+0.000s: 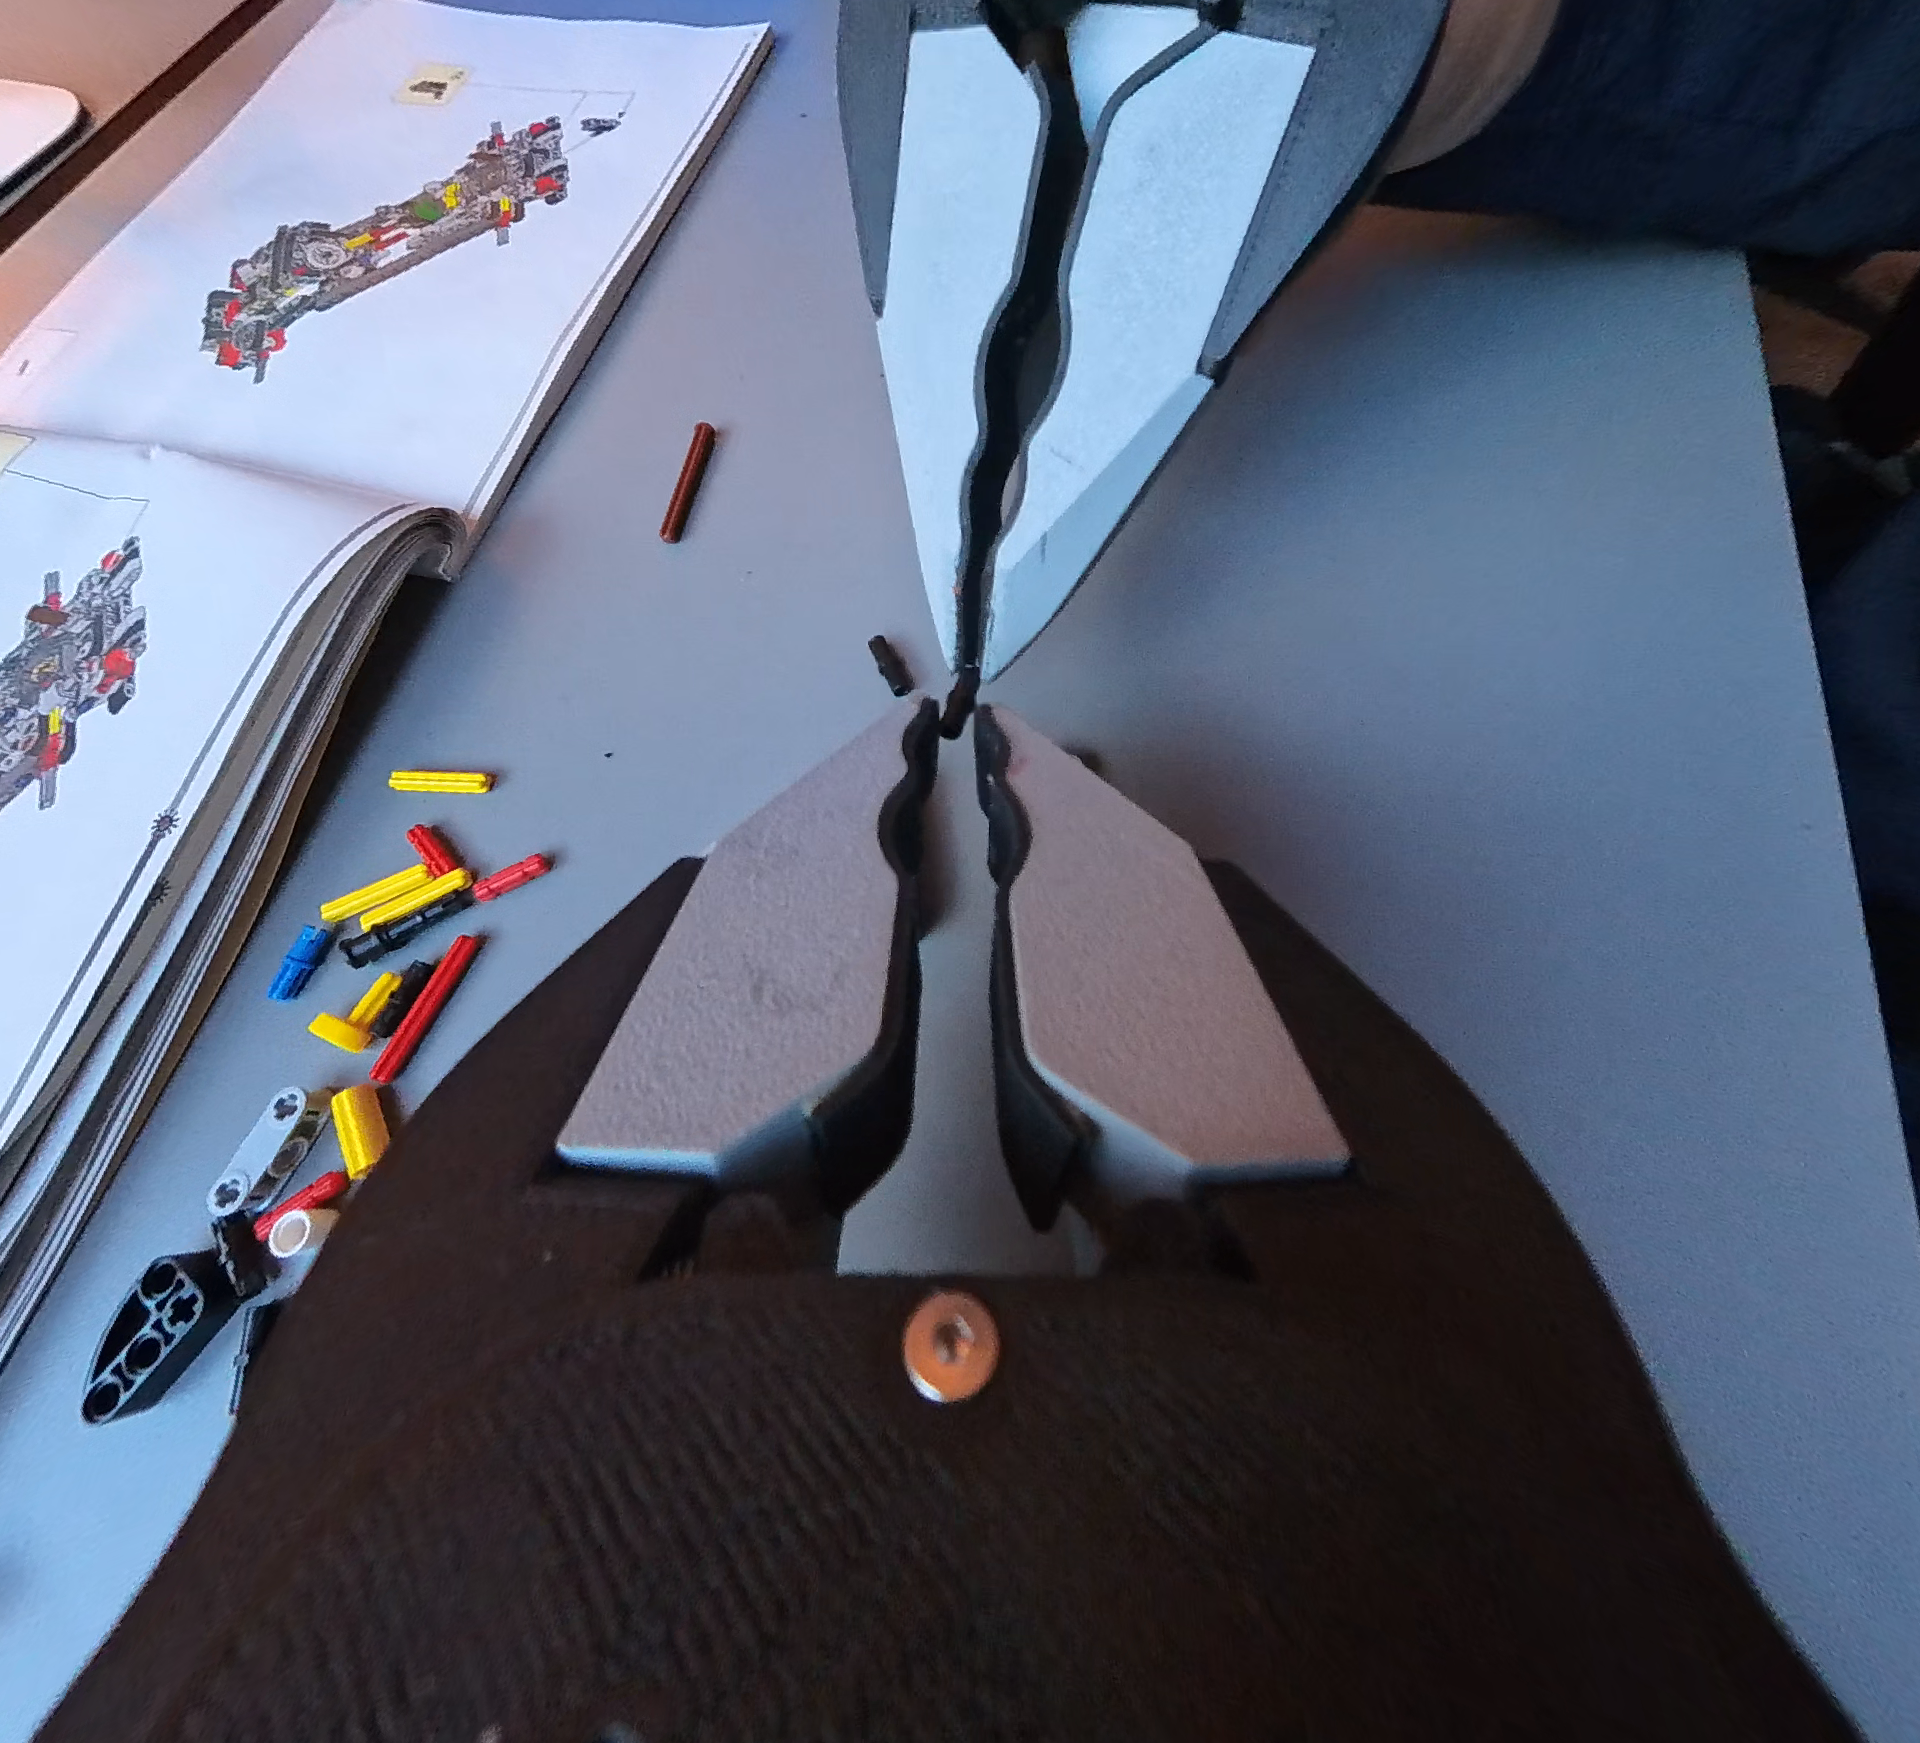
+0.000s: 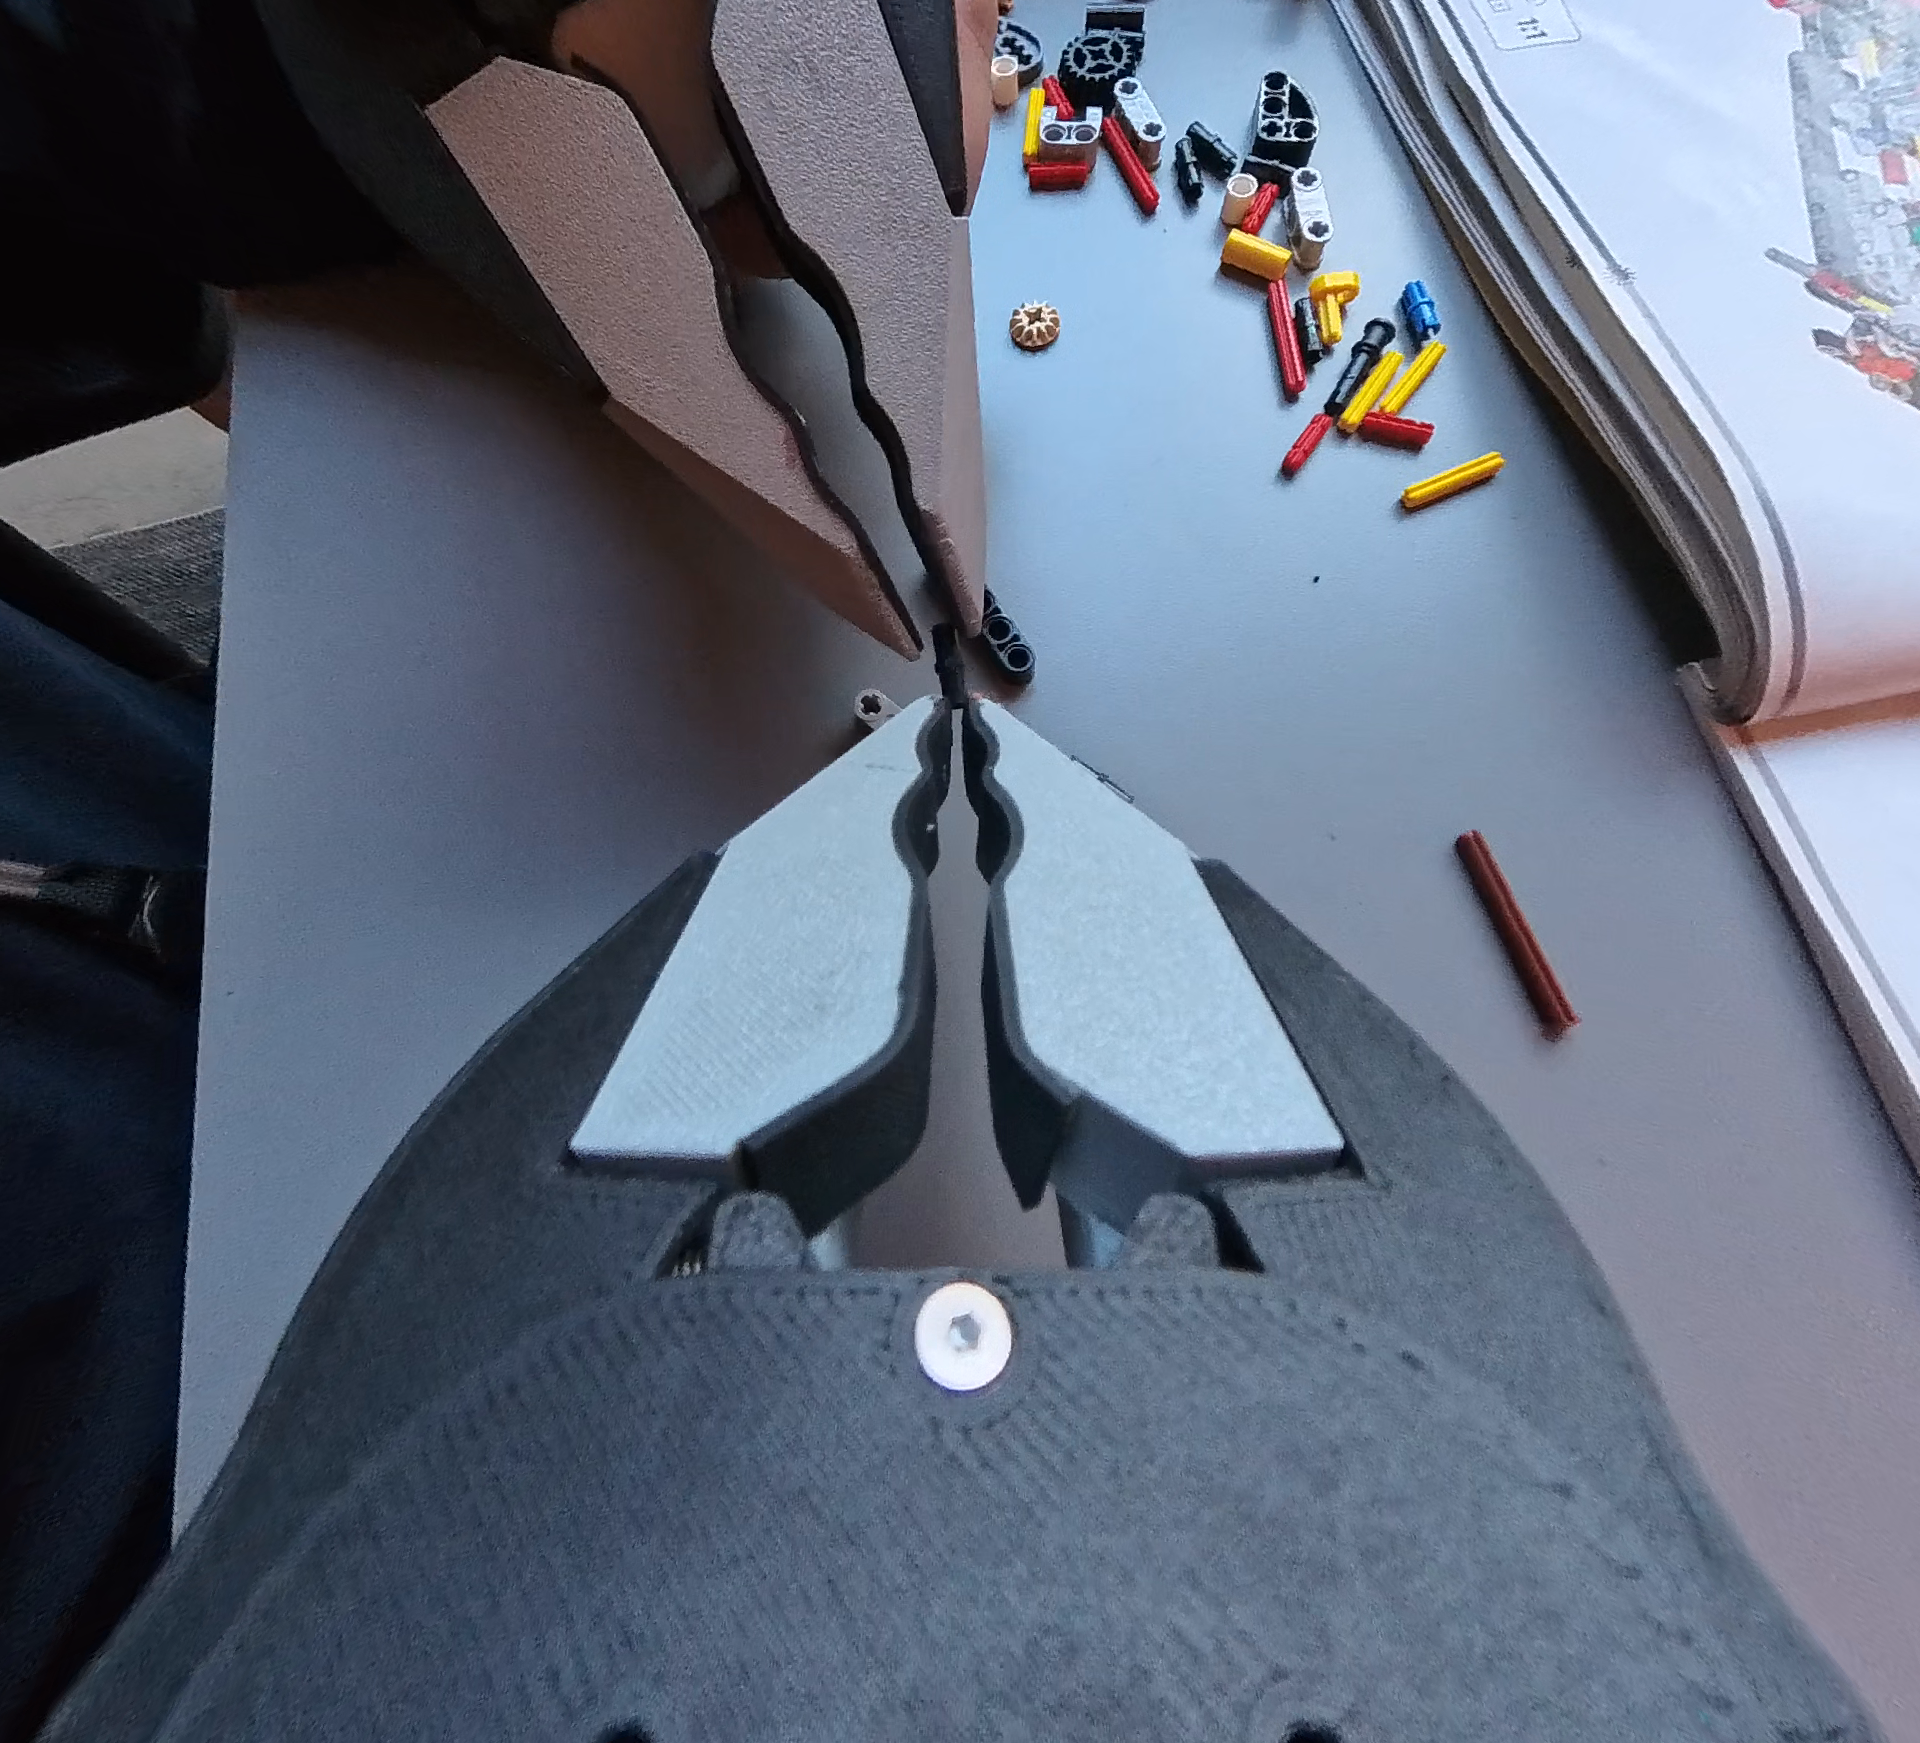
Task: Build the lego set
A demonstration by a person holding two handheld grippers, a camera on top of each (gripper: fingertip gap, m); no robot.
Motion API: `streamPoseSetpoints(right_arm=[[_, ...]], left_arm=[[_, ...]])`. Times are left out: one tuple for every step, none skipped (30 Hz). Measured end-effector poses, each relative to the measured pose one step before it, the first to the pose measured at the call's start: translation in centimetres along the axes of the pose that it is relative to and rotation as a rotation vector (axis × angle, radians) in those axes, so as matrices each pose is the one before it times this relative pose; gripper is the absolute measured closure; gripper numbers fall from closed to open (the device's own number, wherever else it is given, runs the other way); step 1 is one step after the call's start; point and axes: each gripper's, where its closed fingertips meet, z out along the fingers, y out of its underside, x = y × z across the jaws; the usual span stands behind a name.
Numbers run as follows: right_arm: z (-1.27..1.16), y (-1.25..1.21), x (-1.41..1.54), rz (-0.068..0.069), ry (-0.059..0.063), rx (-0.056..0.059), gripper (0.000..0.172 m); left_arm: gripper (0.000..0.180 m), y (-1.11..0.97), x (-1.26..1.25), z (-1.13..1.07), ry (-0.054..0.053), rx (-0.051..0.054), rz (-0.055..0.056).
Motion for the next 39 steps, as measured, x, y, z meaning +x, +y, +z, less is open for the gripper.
streamPoseSetpoints(right_arm=[[0.032, 0.017, -0.022, 0.0011, -0.002, 0.0008, 0.172], [0.008, 0.009, -0.034, 0.0017, -0.0035, 0.0026, 0.172], [0.009, -0.045, -0.089, 0.0025, -0.0077, 0.0057, 0.172], [0.022, -0.086, -0.14, 0.0029, -0.011, 0.0077, 0.172], [0.056, -0.051, -0.081, 0.0016, -0.0087, 0.0043, 0.172], [0.047, 0.01, -0.019, -0.0001, -0.0037, -0.0002, 0.172], [0.051, 0.001, 0.003, -0.0016, -0.0019, -0.0009, 0.172], [0.064, -0.014, -0.002, -0.0018, -0.0016, -0.0002, 0.172], [0.056, 0.002, 0.013, -0.0016, -0.0014, 0.0, 0.172], [0.021, 0.02, 0.077, -0.0014, 0.0018, -0.0007, 0.172], [-0.018, -0.06, 0.126, -0.0009, 0.0042, 0.0049, 0.172], [-0.058, -0.175, 0.112, -0.0005, 0.0057, 0.0122, 0.172], [-0.076, -0.228, 0.329, -0.0018, 0.0105, 0.0205, 0.172], [-0.156, -0.342, 0.406, -0.0003, 0.0201, 0.0276, 0.172], [-0.255, -0.365, 0.476, 0.0054, 0.0223, 0.0269, 0.172], [-0.288, -0.322, 0.423, 0.0117, 0.0142, 0.0242, 0.172], [-0.304, -0.287, 0.203, 0.0169, -0.0017, 0.025, 0.171], [-0.252, -0.364, -0.042, 0.0186, -0.0157, 0.0275, 0.17], [-0.202, -0.422, -0.155, 0.0182, -0.0198, 0.0312, 0.168], [-0.183, -0.41, -0.254, 0.0161, -0.0221, 0.0327, 0.167], [-0.17, -0.405, -0.294, 0.0136, -0.0254, 0.031, 0.167], [-0.106, -0.399, -0.334, 0.0114, -0.0244, 0.0276, 0.166], [-0.118, -0.422, -0.307, 0.0103, -0.0184, 0.0267, 0.165], [-0.083, -0.447, -0.248, 0.0114, -0.016, 0.0271, 0.165], [-0.075, -0.477, -0.283, 0.0136, -0.0215, 0.029, 0.164], [-0.056, -0.465, -0.309, 0.0181, -0.0242, 0.029, 0.164], [-0.024, -0.37, -0.292, 0.0218, -0.0243, 0.0253, 0.164], [-0.022, -0.292, -0.279, 0.0224, -0.0249, 0.0208, 0.164], [-0.01, -0.248, -0.251, 0.0206, -0.0233, 0.0182, 0.164], [-0.059, -0.216, -0.213, 0.0166, -0.0207, 0.0159, 0.165], [-0.037, -0.176, -0.199, 0.0115, -0.0179, 0.0131, 0.166], [-0.014, -0.14, -0.155, 0.0064, -0.0132, 0.0092, 0.168], [0.009, -0.062, -0.134, 0.0018, -0.0092, 0.0044, 0.171], [0.012, -0.005, -0.087, -0.0009, -0.0052, 0.0002, 0.172], [0.006, -0.055, -0.095, -0.0003, -0.0041, 0.0012, 0.172], [-0.059, -0.1, -0.086, 0.0, -0.0025, 0.0049, 0.172], [-0.032, -0.102, -0.085, 0.0009, -0.0034, 0.0057, 0.172], [-0.007, -0.071, -0.118, 0.0031, -0.0063, 0.0049, 0.172], [-0.012, -0.053, -0.101, 0.004, -0.0065, 0.0042, 0.172]], left_arm=[[0.176, 0.016, 0.031, 0.008, 0.003, 0.0005, -0.0033], [0.176, 0.075, 0.017, 0.02, 0.0027, -0.0028, -0.0021], [0.176, 0.061, 0.028, 0.023, 0.0017, -0.0017, 0.0003], [0.176, 0.02, 0.05, 0.024, 0.0025, -0.0002, 0.0017], [0.176, 0.045, 0.049, 0.022, 0.0011, -0.0016, 0.0022], [0.176, 0.059, 0.052, 0.028, 0.001, -0.0037, 0.0045], [0.176, 0.029, 0.008, -0.011, -0.0023, -0.0019, 0.0079], [0.177, 0.008, 0.03, -0.032, -0.0023, 0.0002, 0.0103], [0.177, -0.004, 0.021, -0.052, -0.0007, 0.0007, 0.0079], [0.178, -0.018, 0.007, -0.057, -0.0003, 0.0019, 0.0026], [0.178, -0.041, -0.134, -0.041, -0.0063, 0.0029, -0.0039], [0.178, -0.05, -0.251, -0.051, -0.0102, 0.0043, -0.0082], [0.178, -0.073, -0.431, -0.096, -0.0177, 0.007, -0.0117], [0.178, -0.106, -0.398, -0.125, -0.0122, 0.0127, -0.0119], [0.178, -0.19, -0.409, -0.19, -0.0118, 0.0191, -0.0133], [0.178, -0.336, -0.493, -0.261, -0.0178, 0.0283, -0.0093], [0.178, -0.45, -0.403, -0.313, -0.0154, 0.0341, -0.0016], [0.178, -0.573, -0.237, -0.335, -0.0089, 0.0385, 0.0061], [0.178, -0.652, -0.137, -0.335, -0.0078, 0.0415, 0.0114], [0.178, -0.706, -0.092, -0.318, -0.0106, 0.0419, 0.017], [0.178, -0.685, -0.027, -0.282, -0.0094, 0.0377, 0.0211], [0.178, -0.602, 0.055, -0.22, -0.0068, 0.0299, 0.0225], [0.178, -0.507, 0.073, -0.17, -0.0064, 0.0258, 0.0252], [0.178, -0.418, 0.145, -0.134, -0.0027, 0.0228, 0.0262], [0.178, -0.325, 0.174, -0.084, -0.0008, 0.017, 0.0223], [0.178, -0.214, 0.186, -0.04, 0.0024, 0.0105, 0.0173], [0.178, -0.175, 0.189, -0.007, 0.0034, 0.0088, 0.0142], [0.178, -0.167, 0.168, -0.011, 0.0032, 0.0087, 0.0119], [0.178, -0.181, 0.194, -0.006, 0.0052, 0.0098, 0.0103], [0.178, -0.195, 0.139, -0.018, 0.0027, 0.0108, 0.0085], [0.178, -0.205, 0.096, -0.018, 0.001, 0.0121, 0.0076], [0.178, -0.169, 0.083, -0.03, 0.002, 0.0103, 0.0055], [0.178, -0.155, 0.07, -0.033, 0.0022, 0.0084, 0.003], [0.178, -0.177, 0.068, -0.044, 0.0021, 0.0096, 0.0017], [0.178, -0.167, 0.049, -0.041, 0.0019, 0.0094, -0.0004], [0.178, -0.091, 0.019, -0.019, 0.0017, 0.006, -0.002], [0.178, -0.073, -0.032, -0.029, 0.0, 0.005, -0.0047], [0.178, -0.106, -0.003, -0.027, 0.0021, 0.0068, -0.0055], [0.178, -0.113, 0.035, -0.023, 0.0039, 0.0077, -0.0057]])
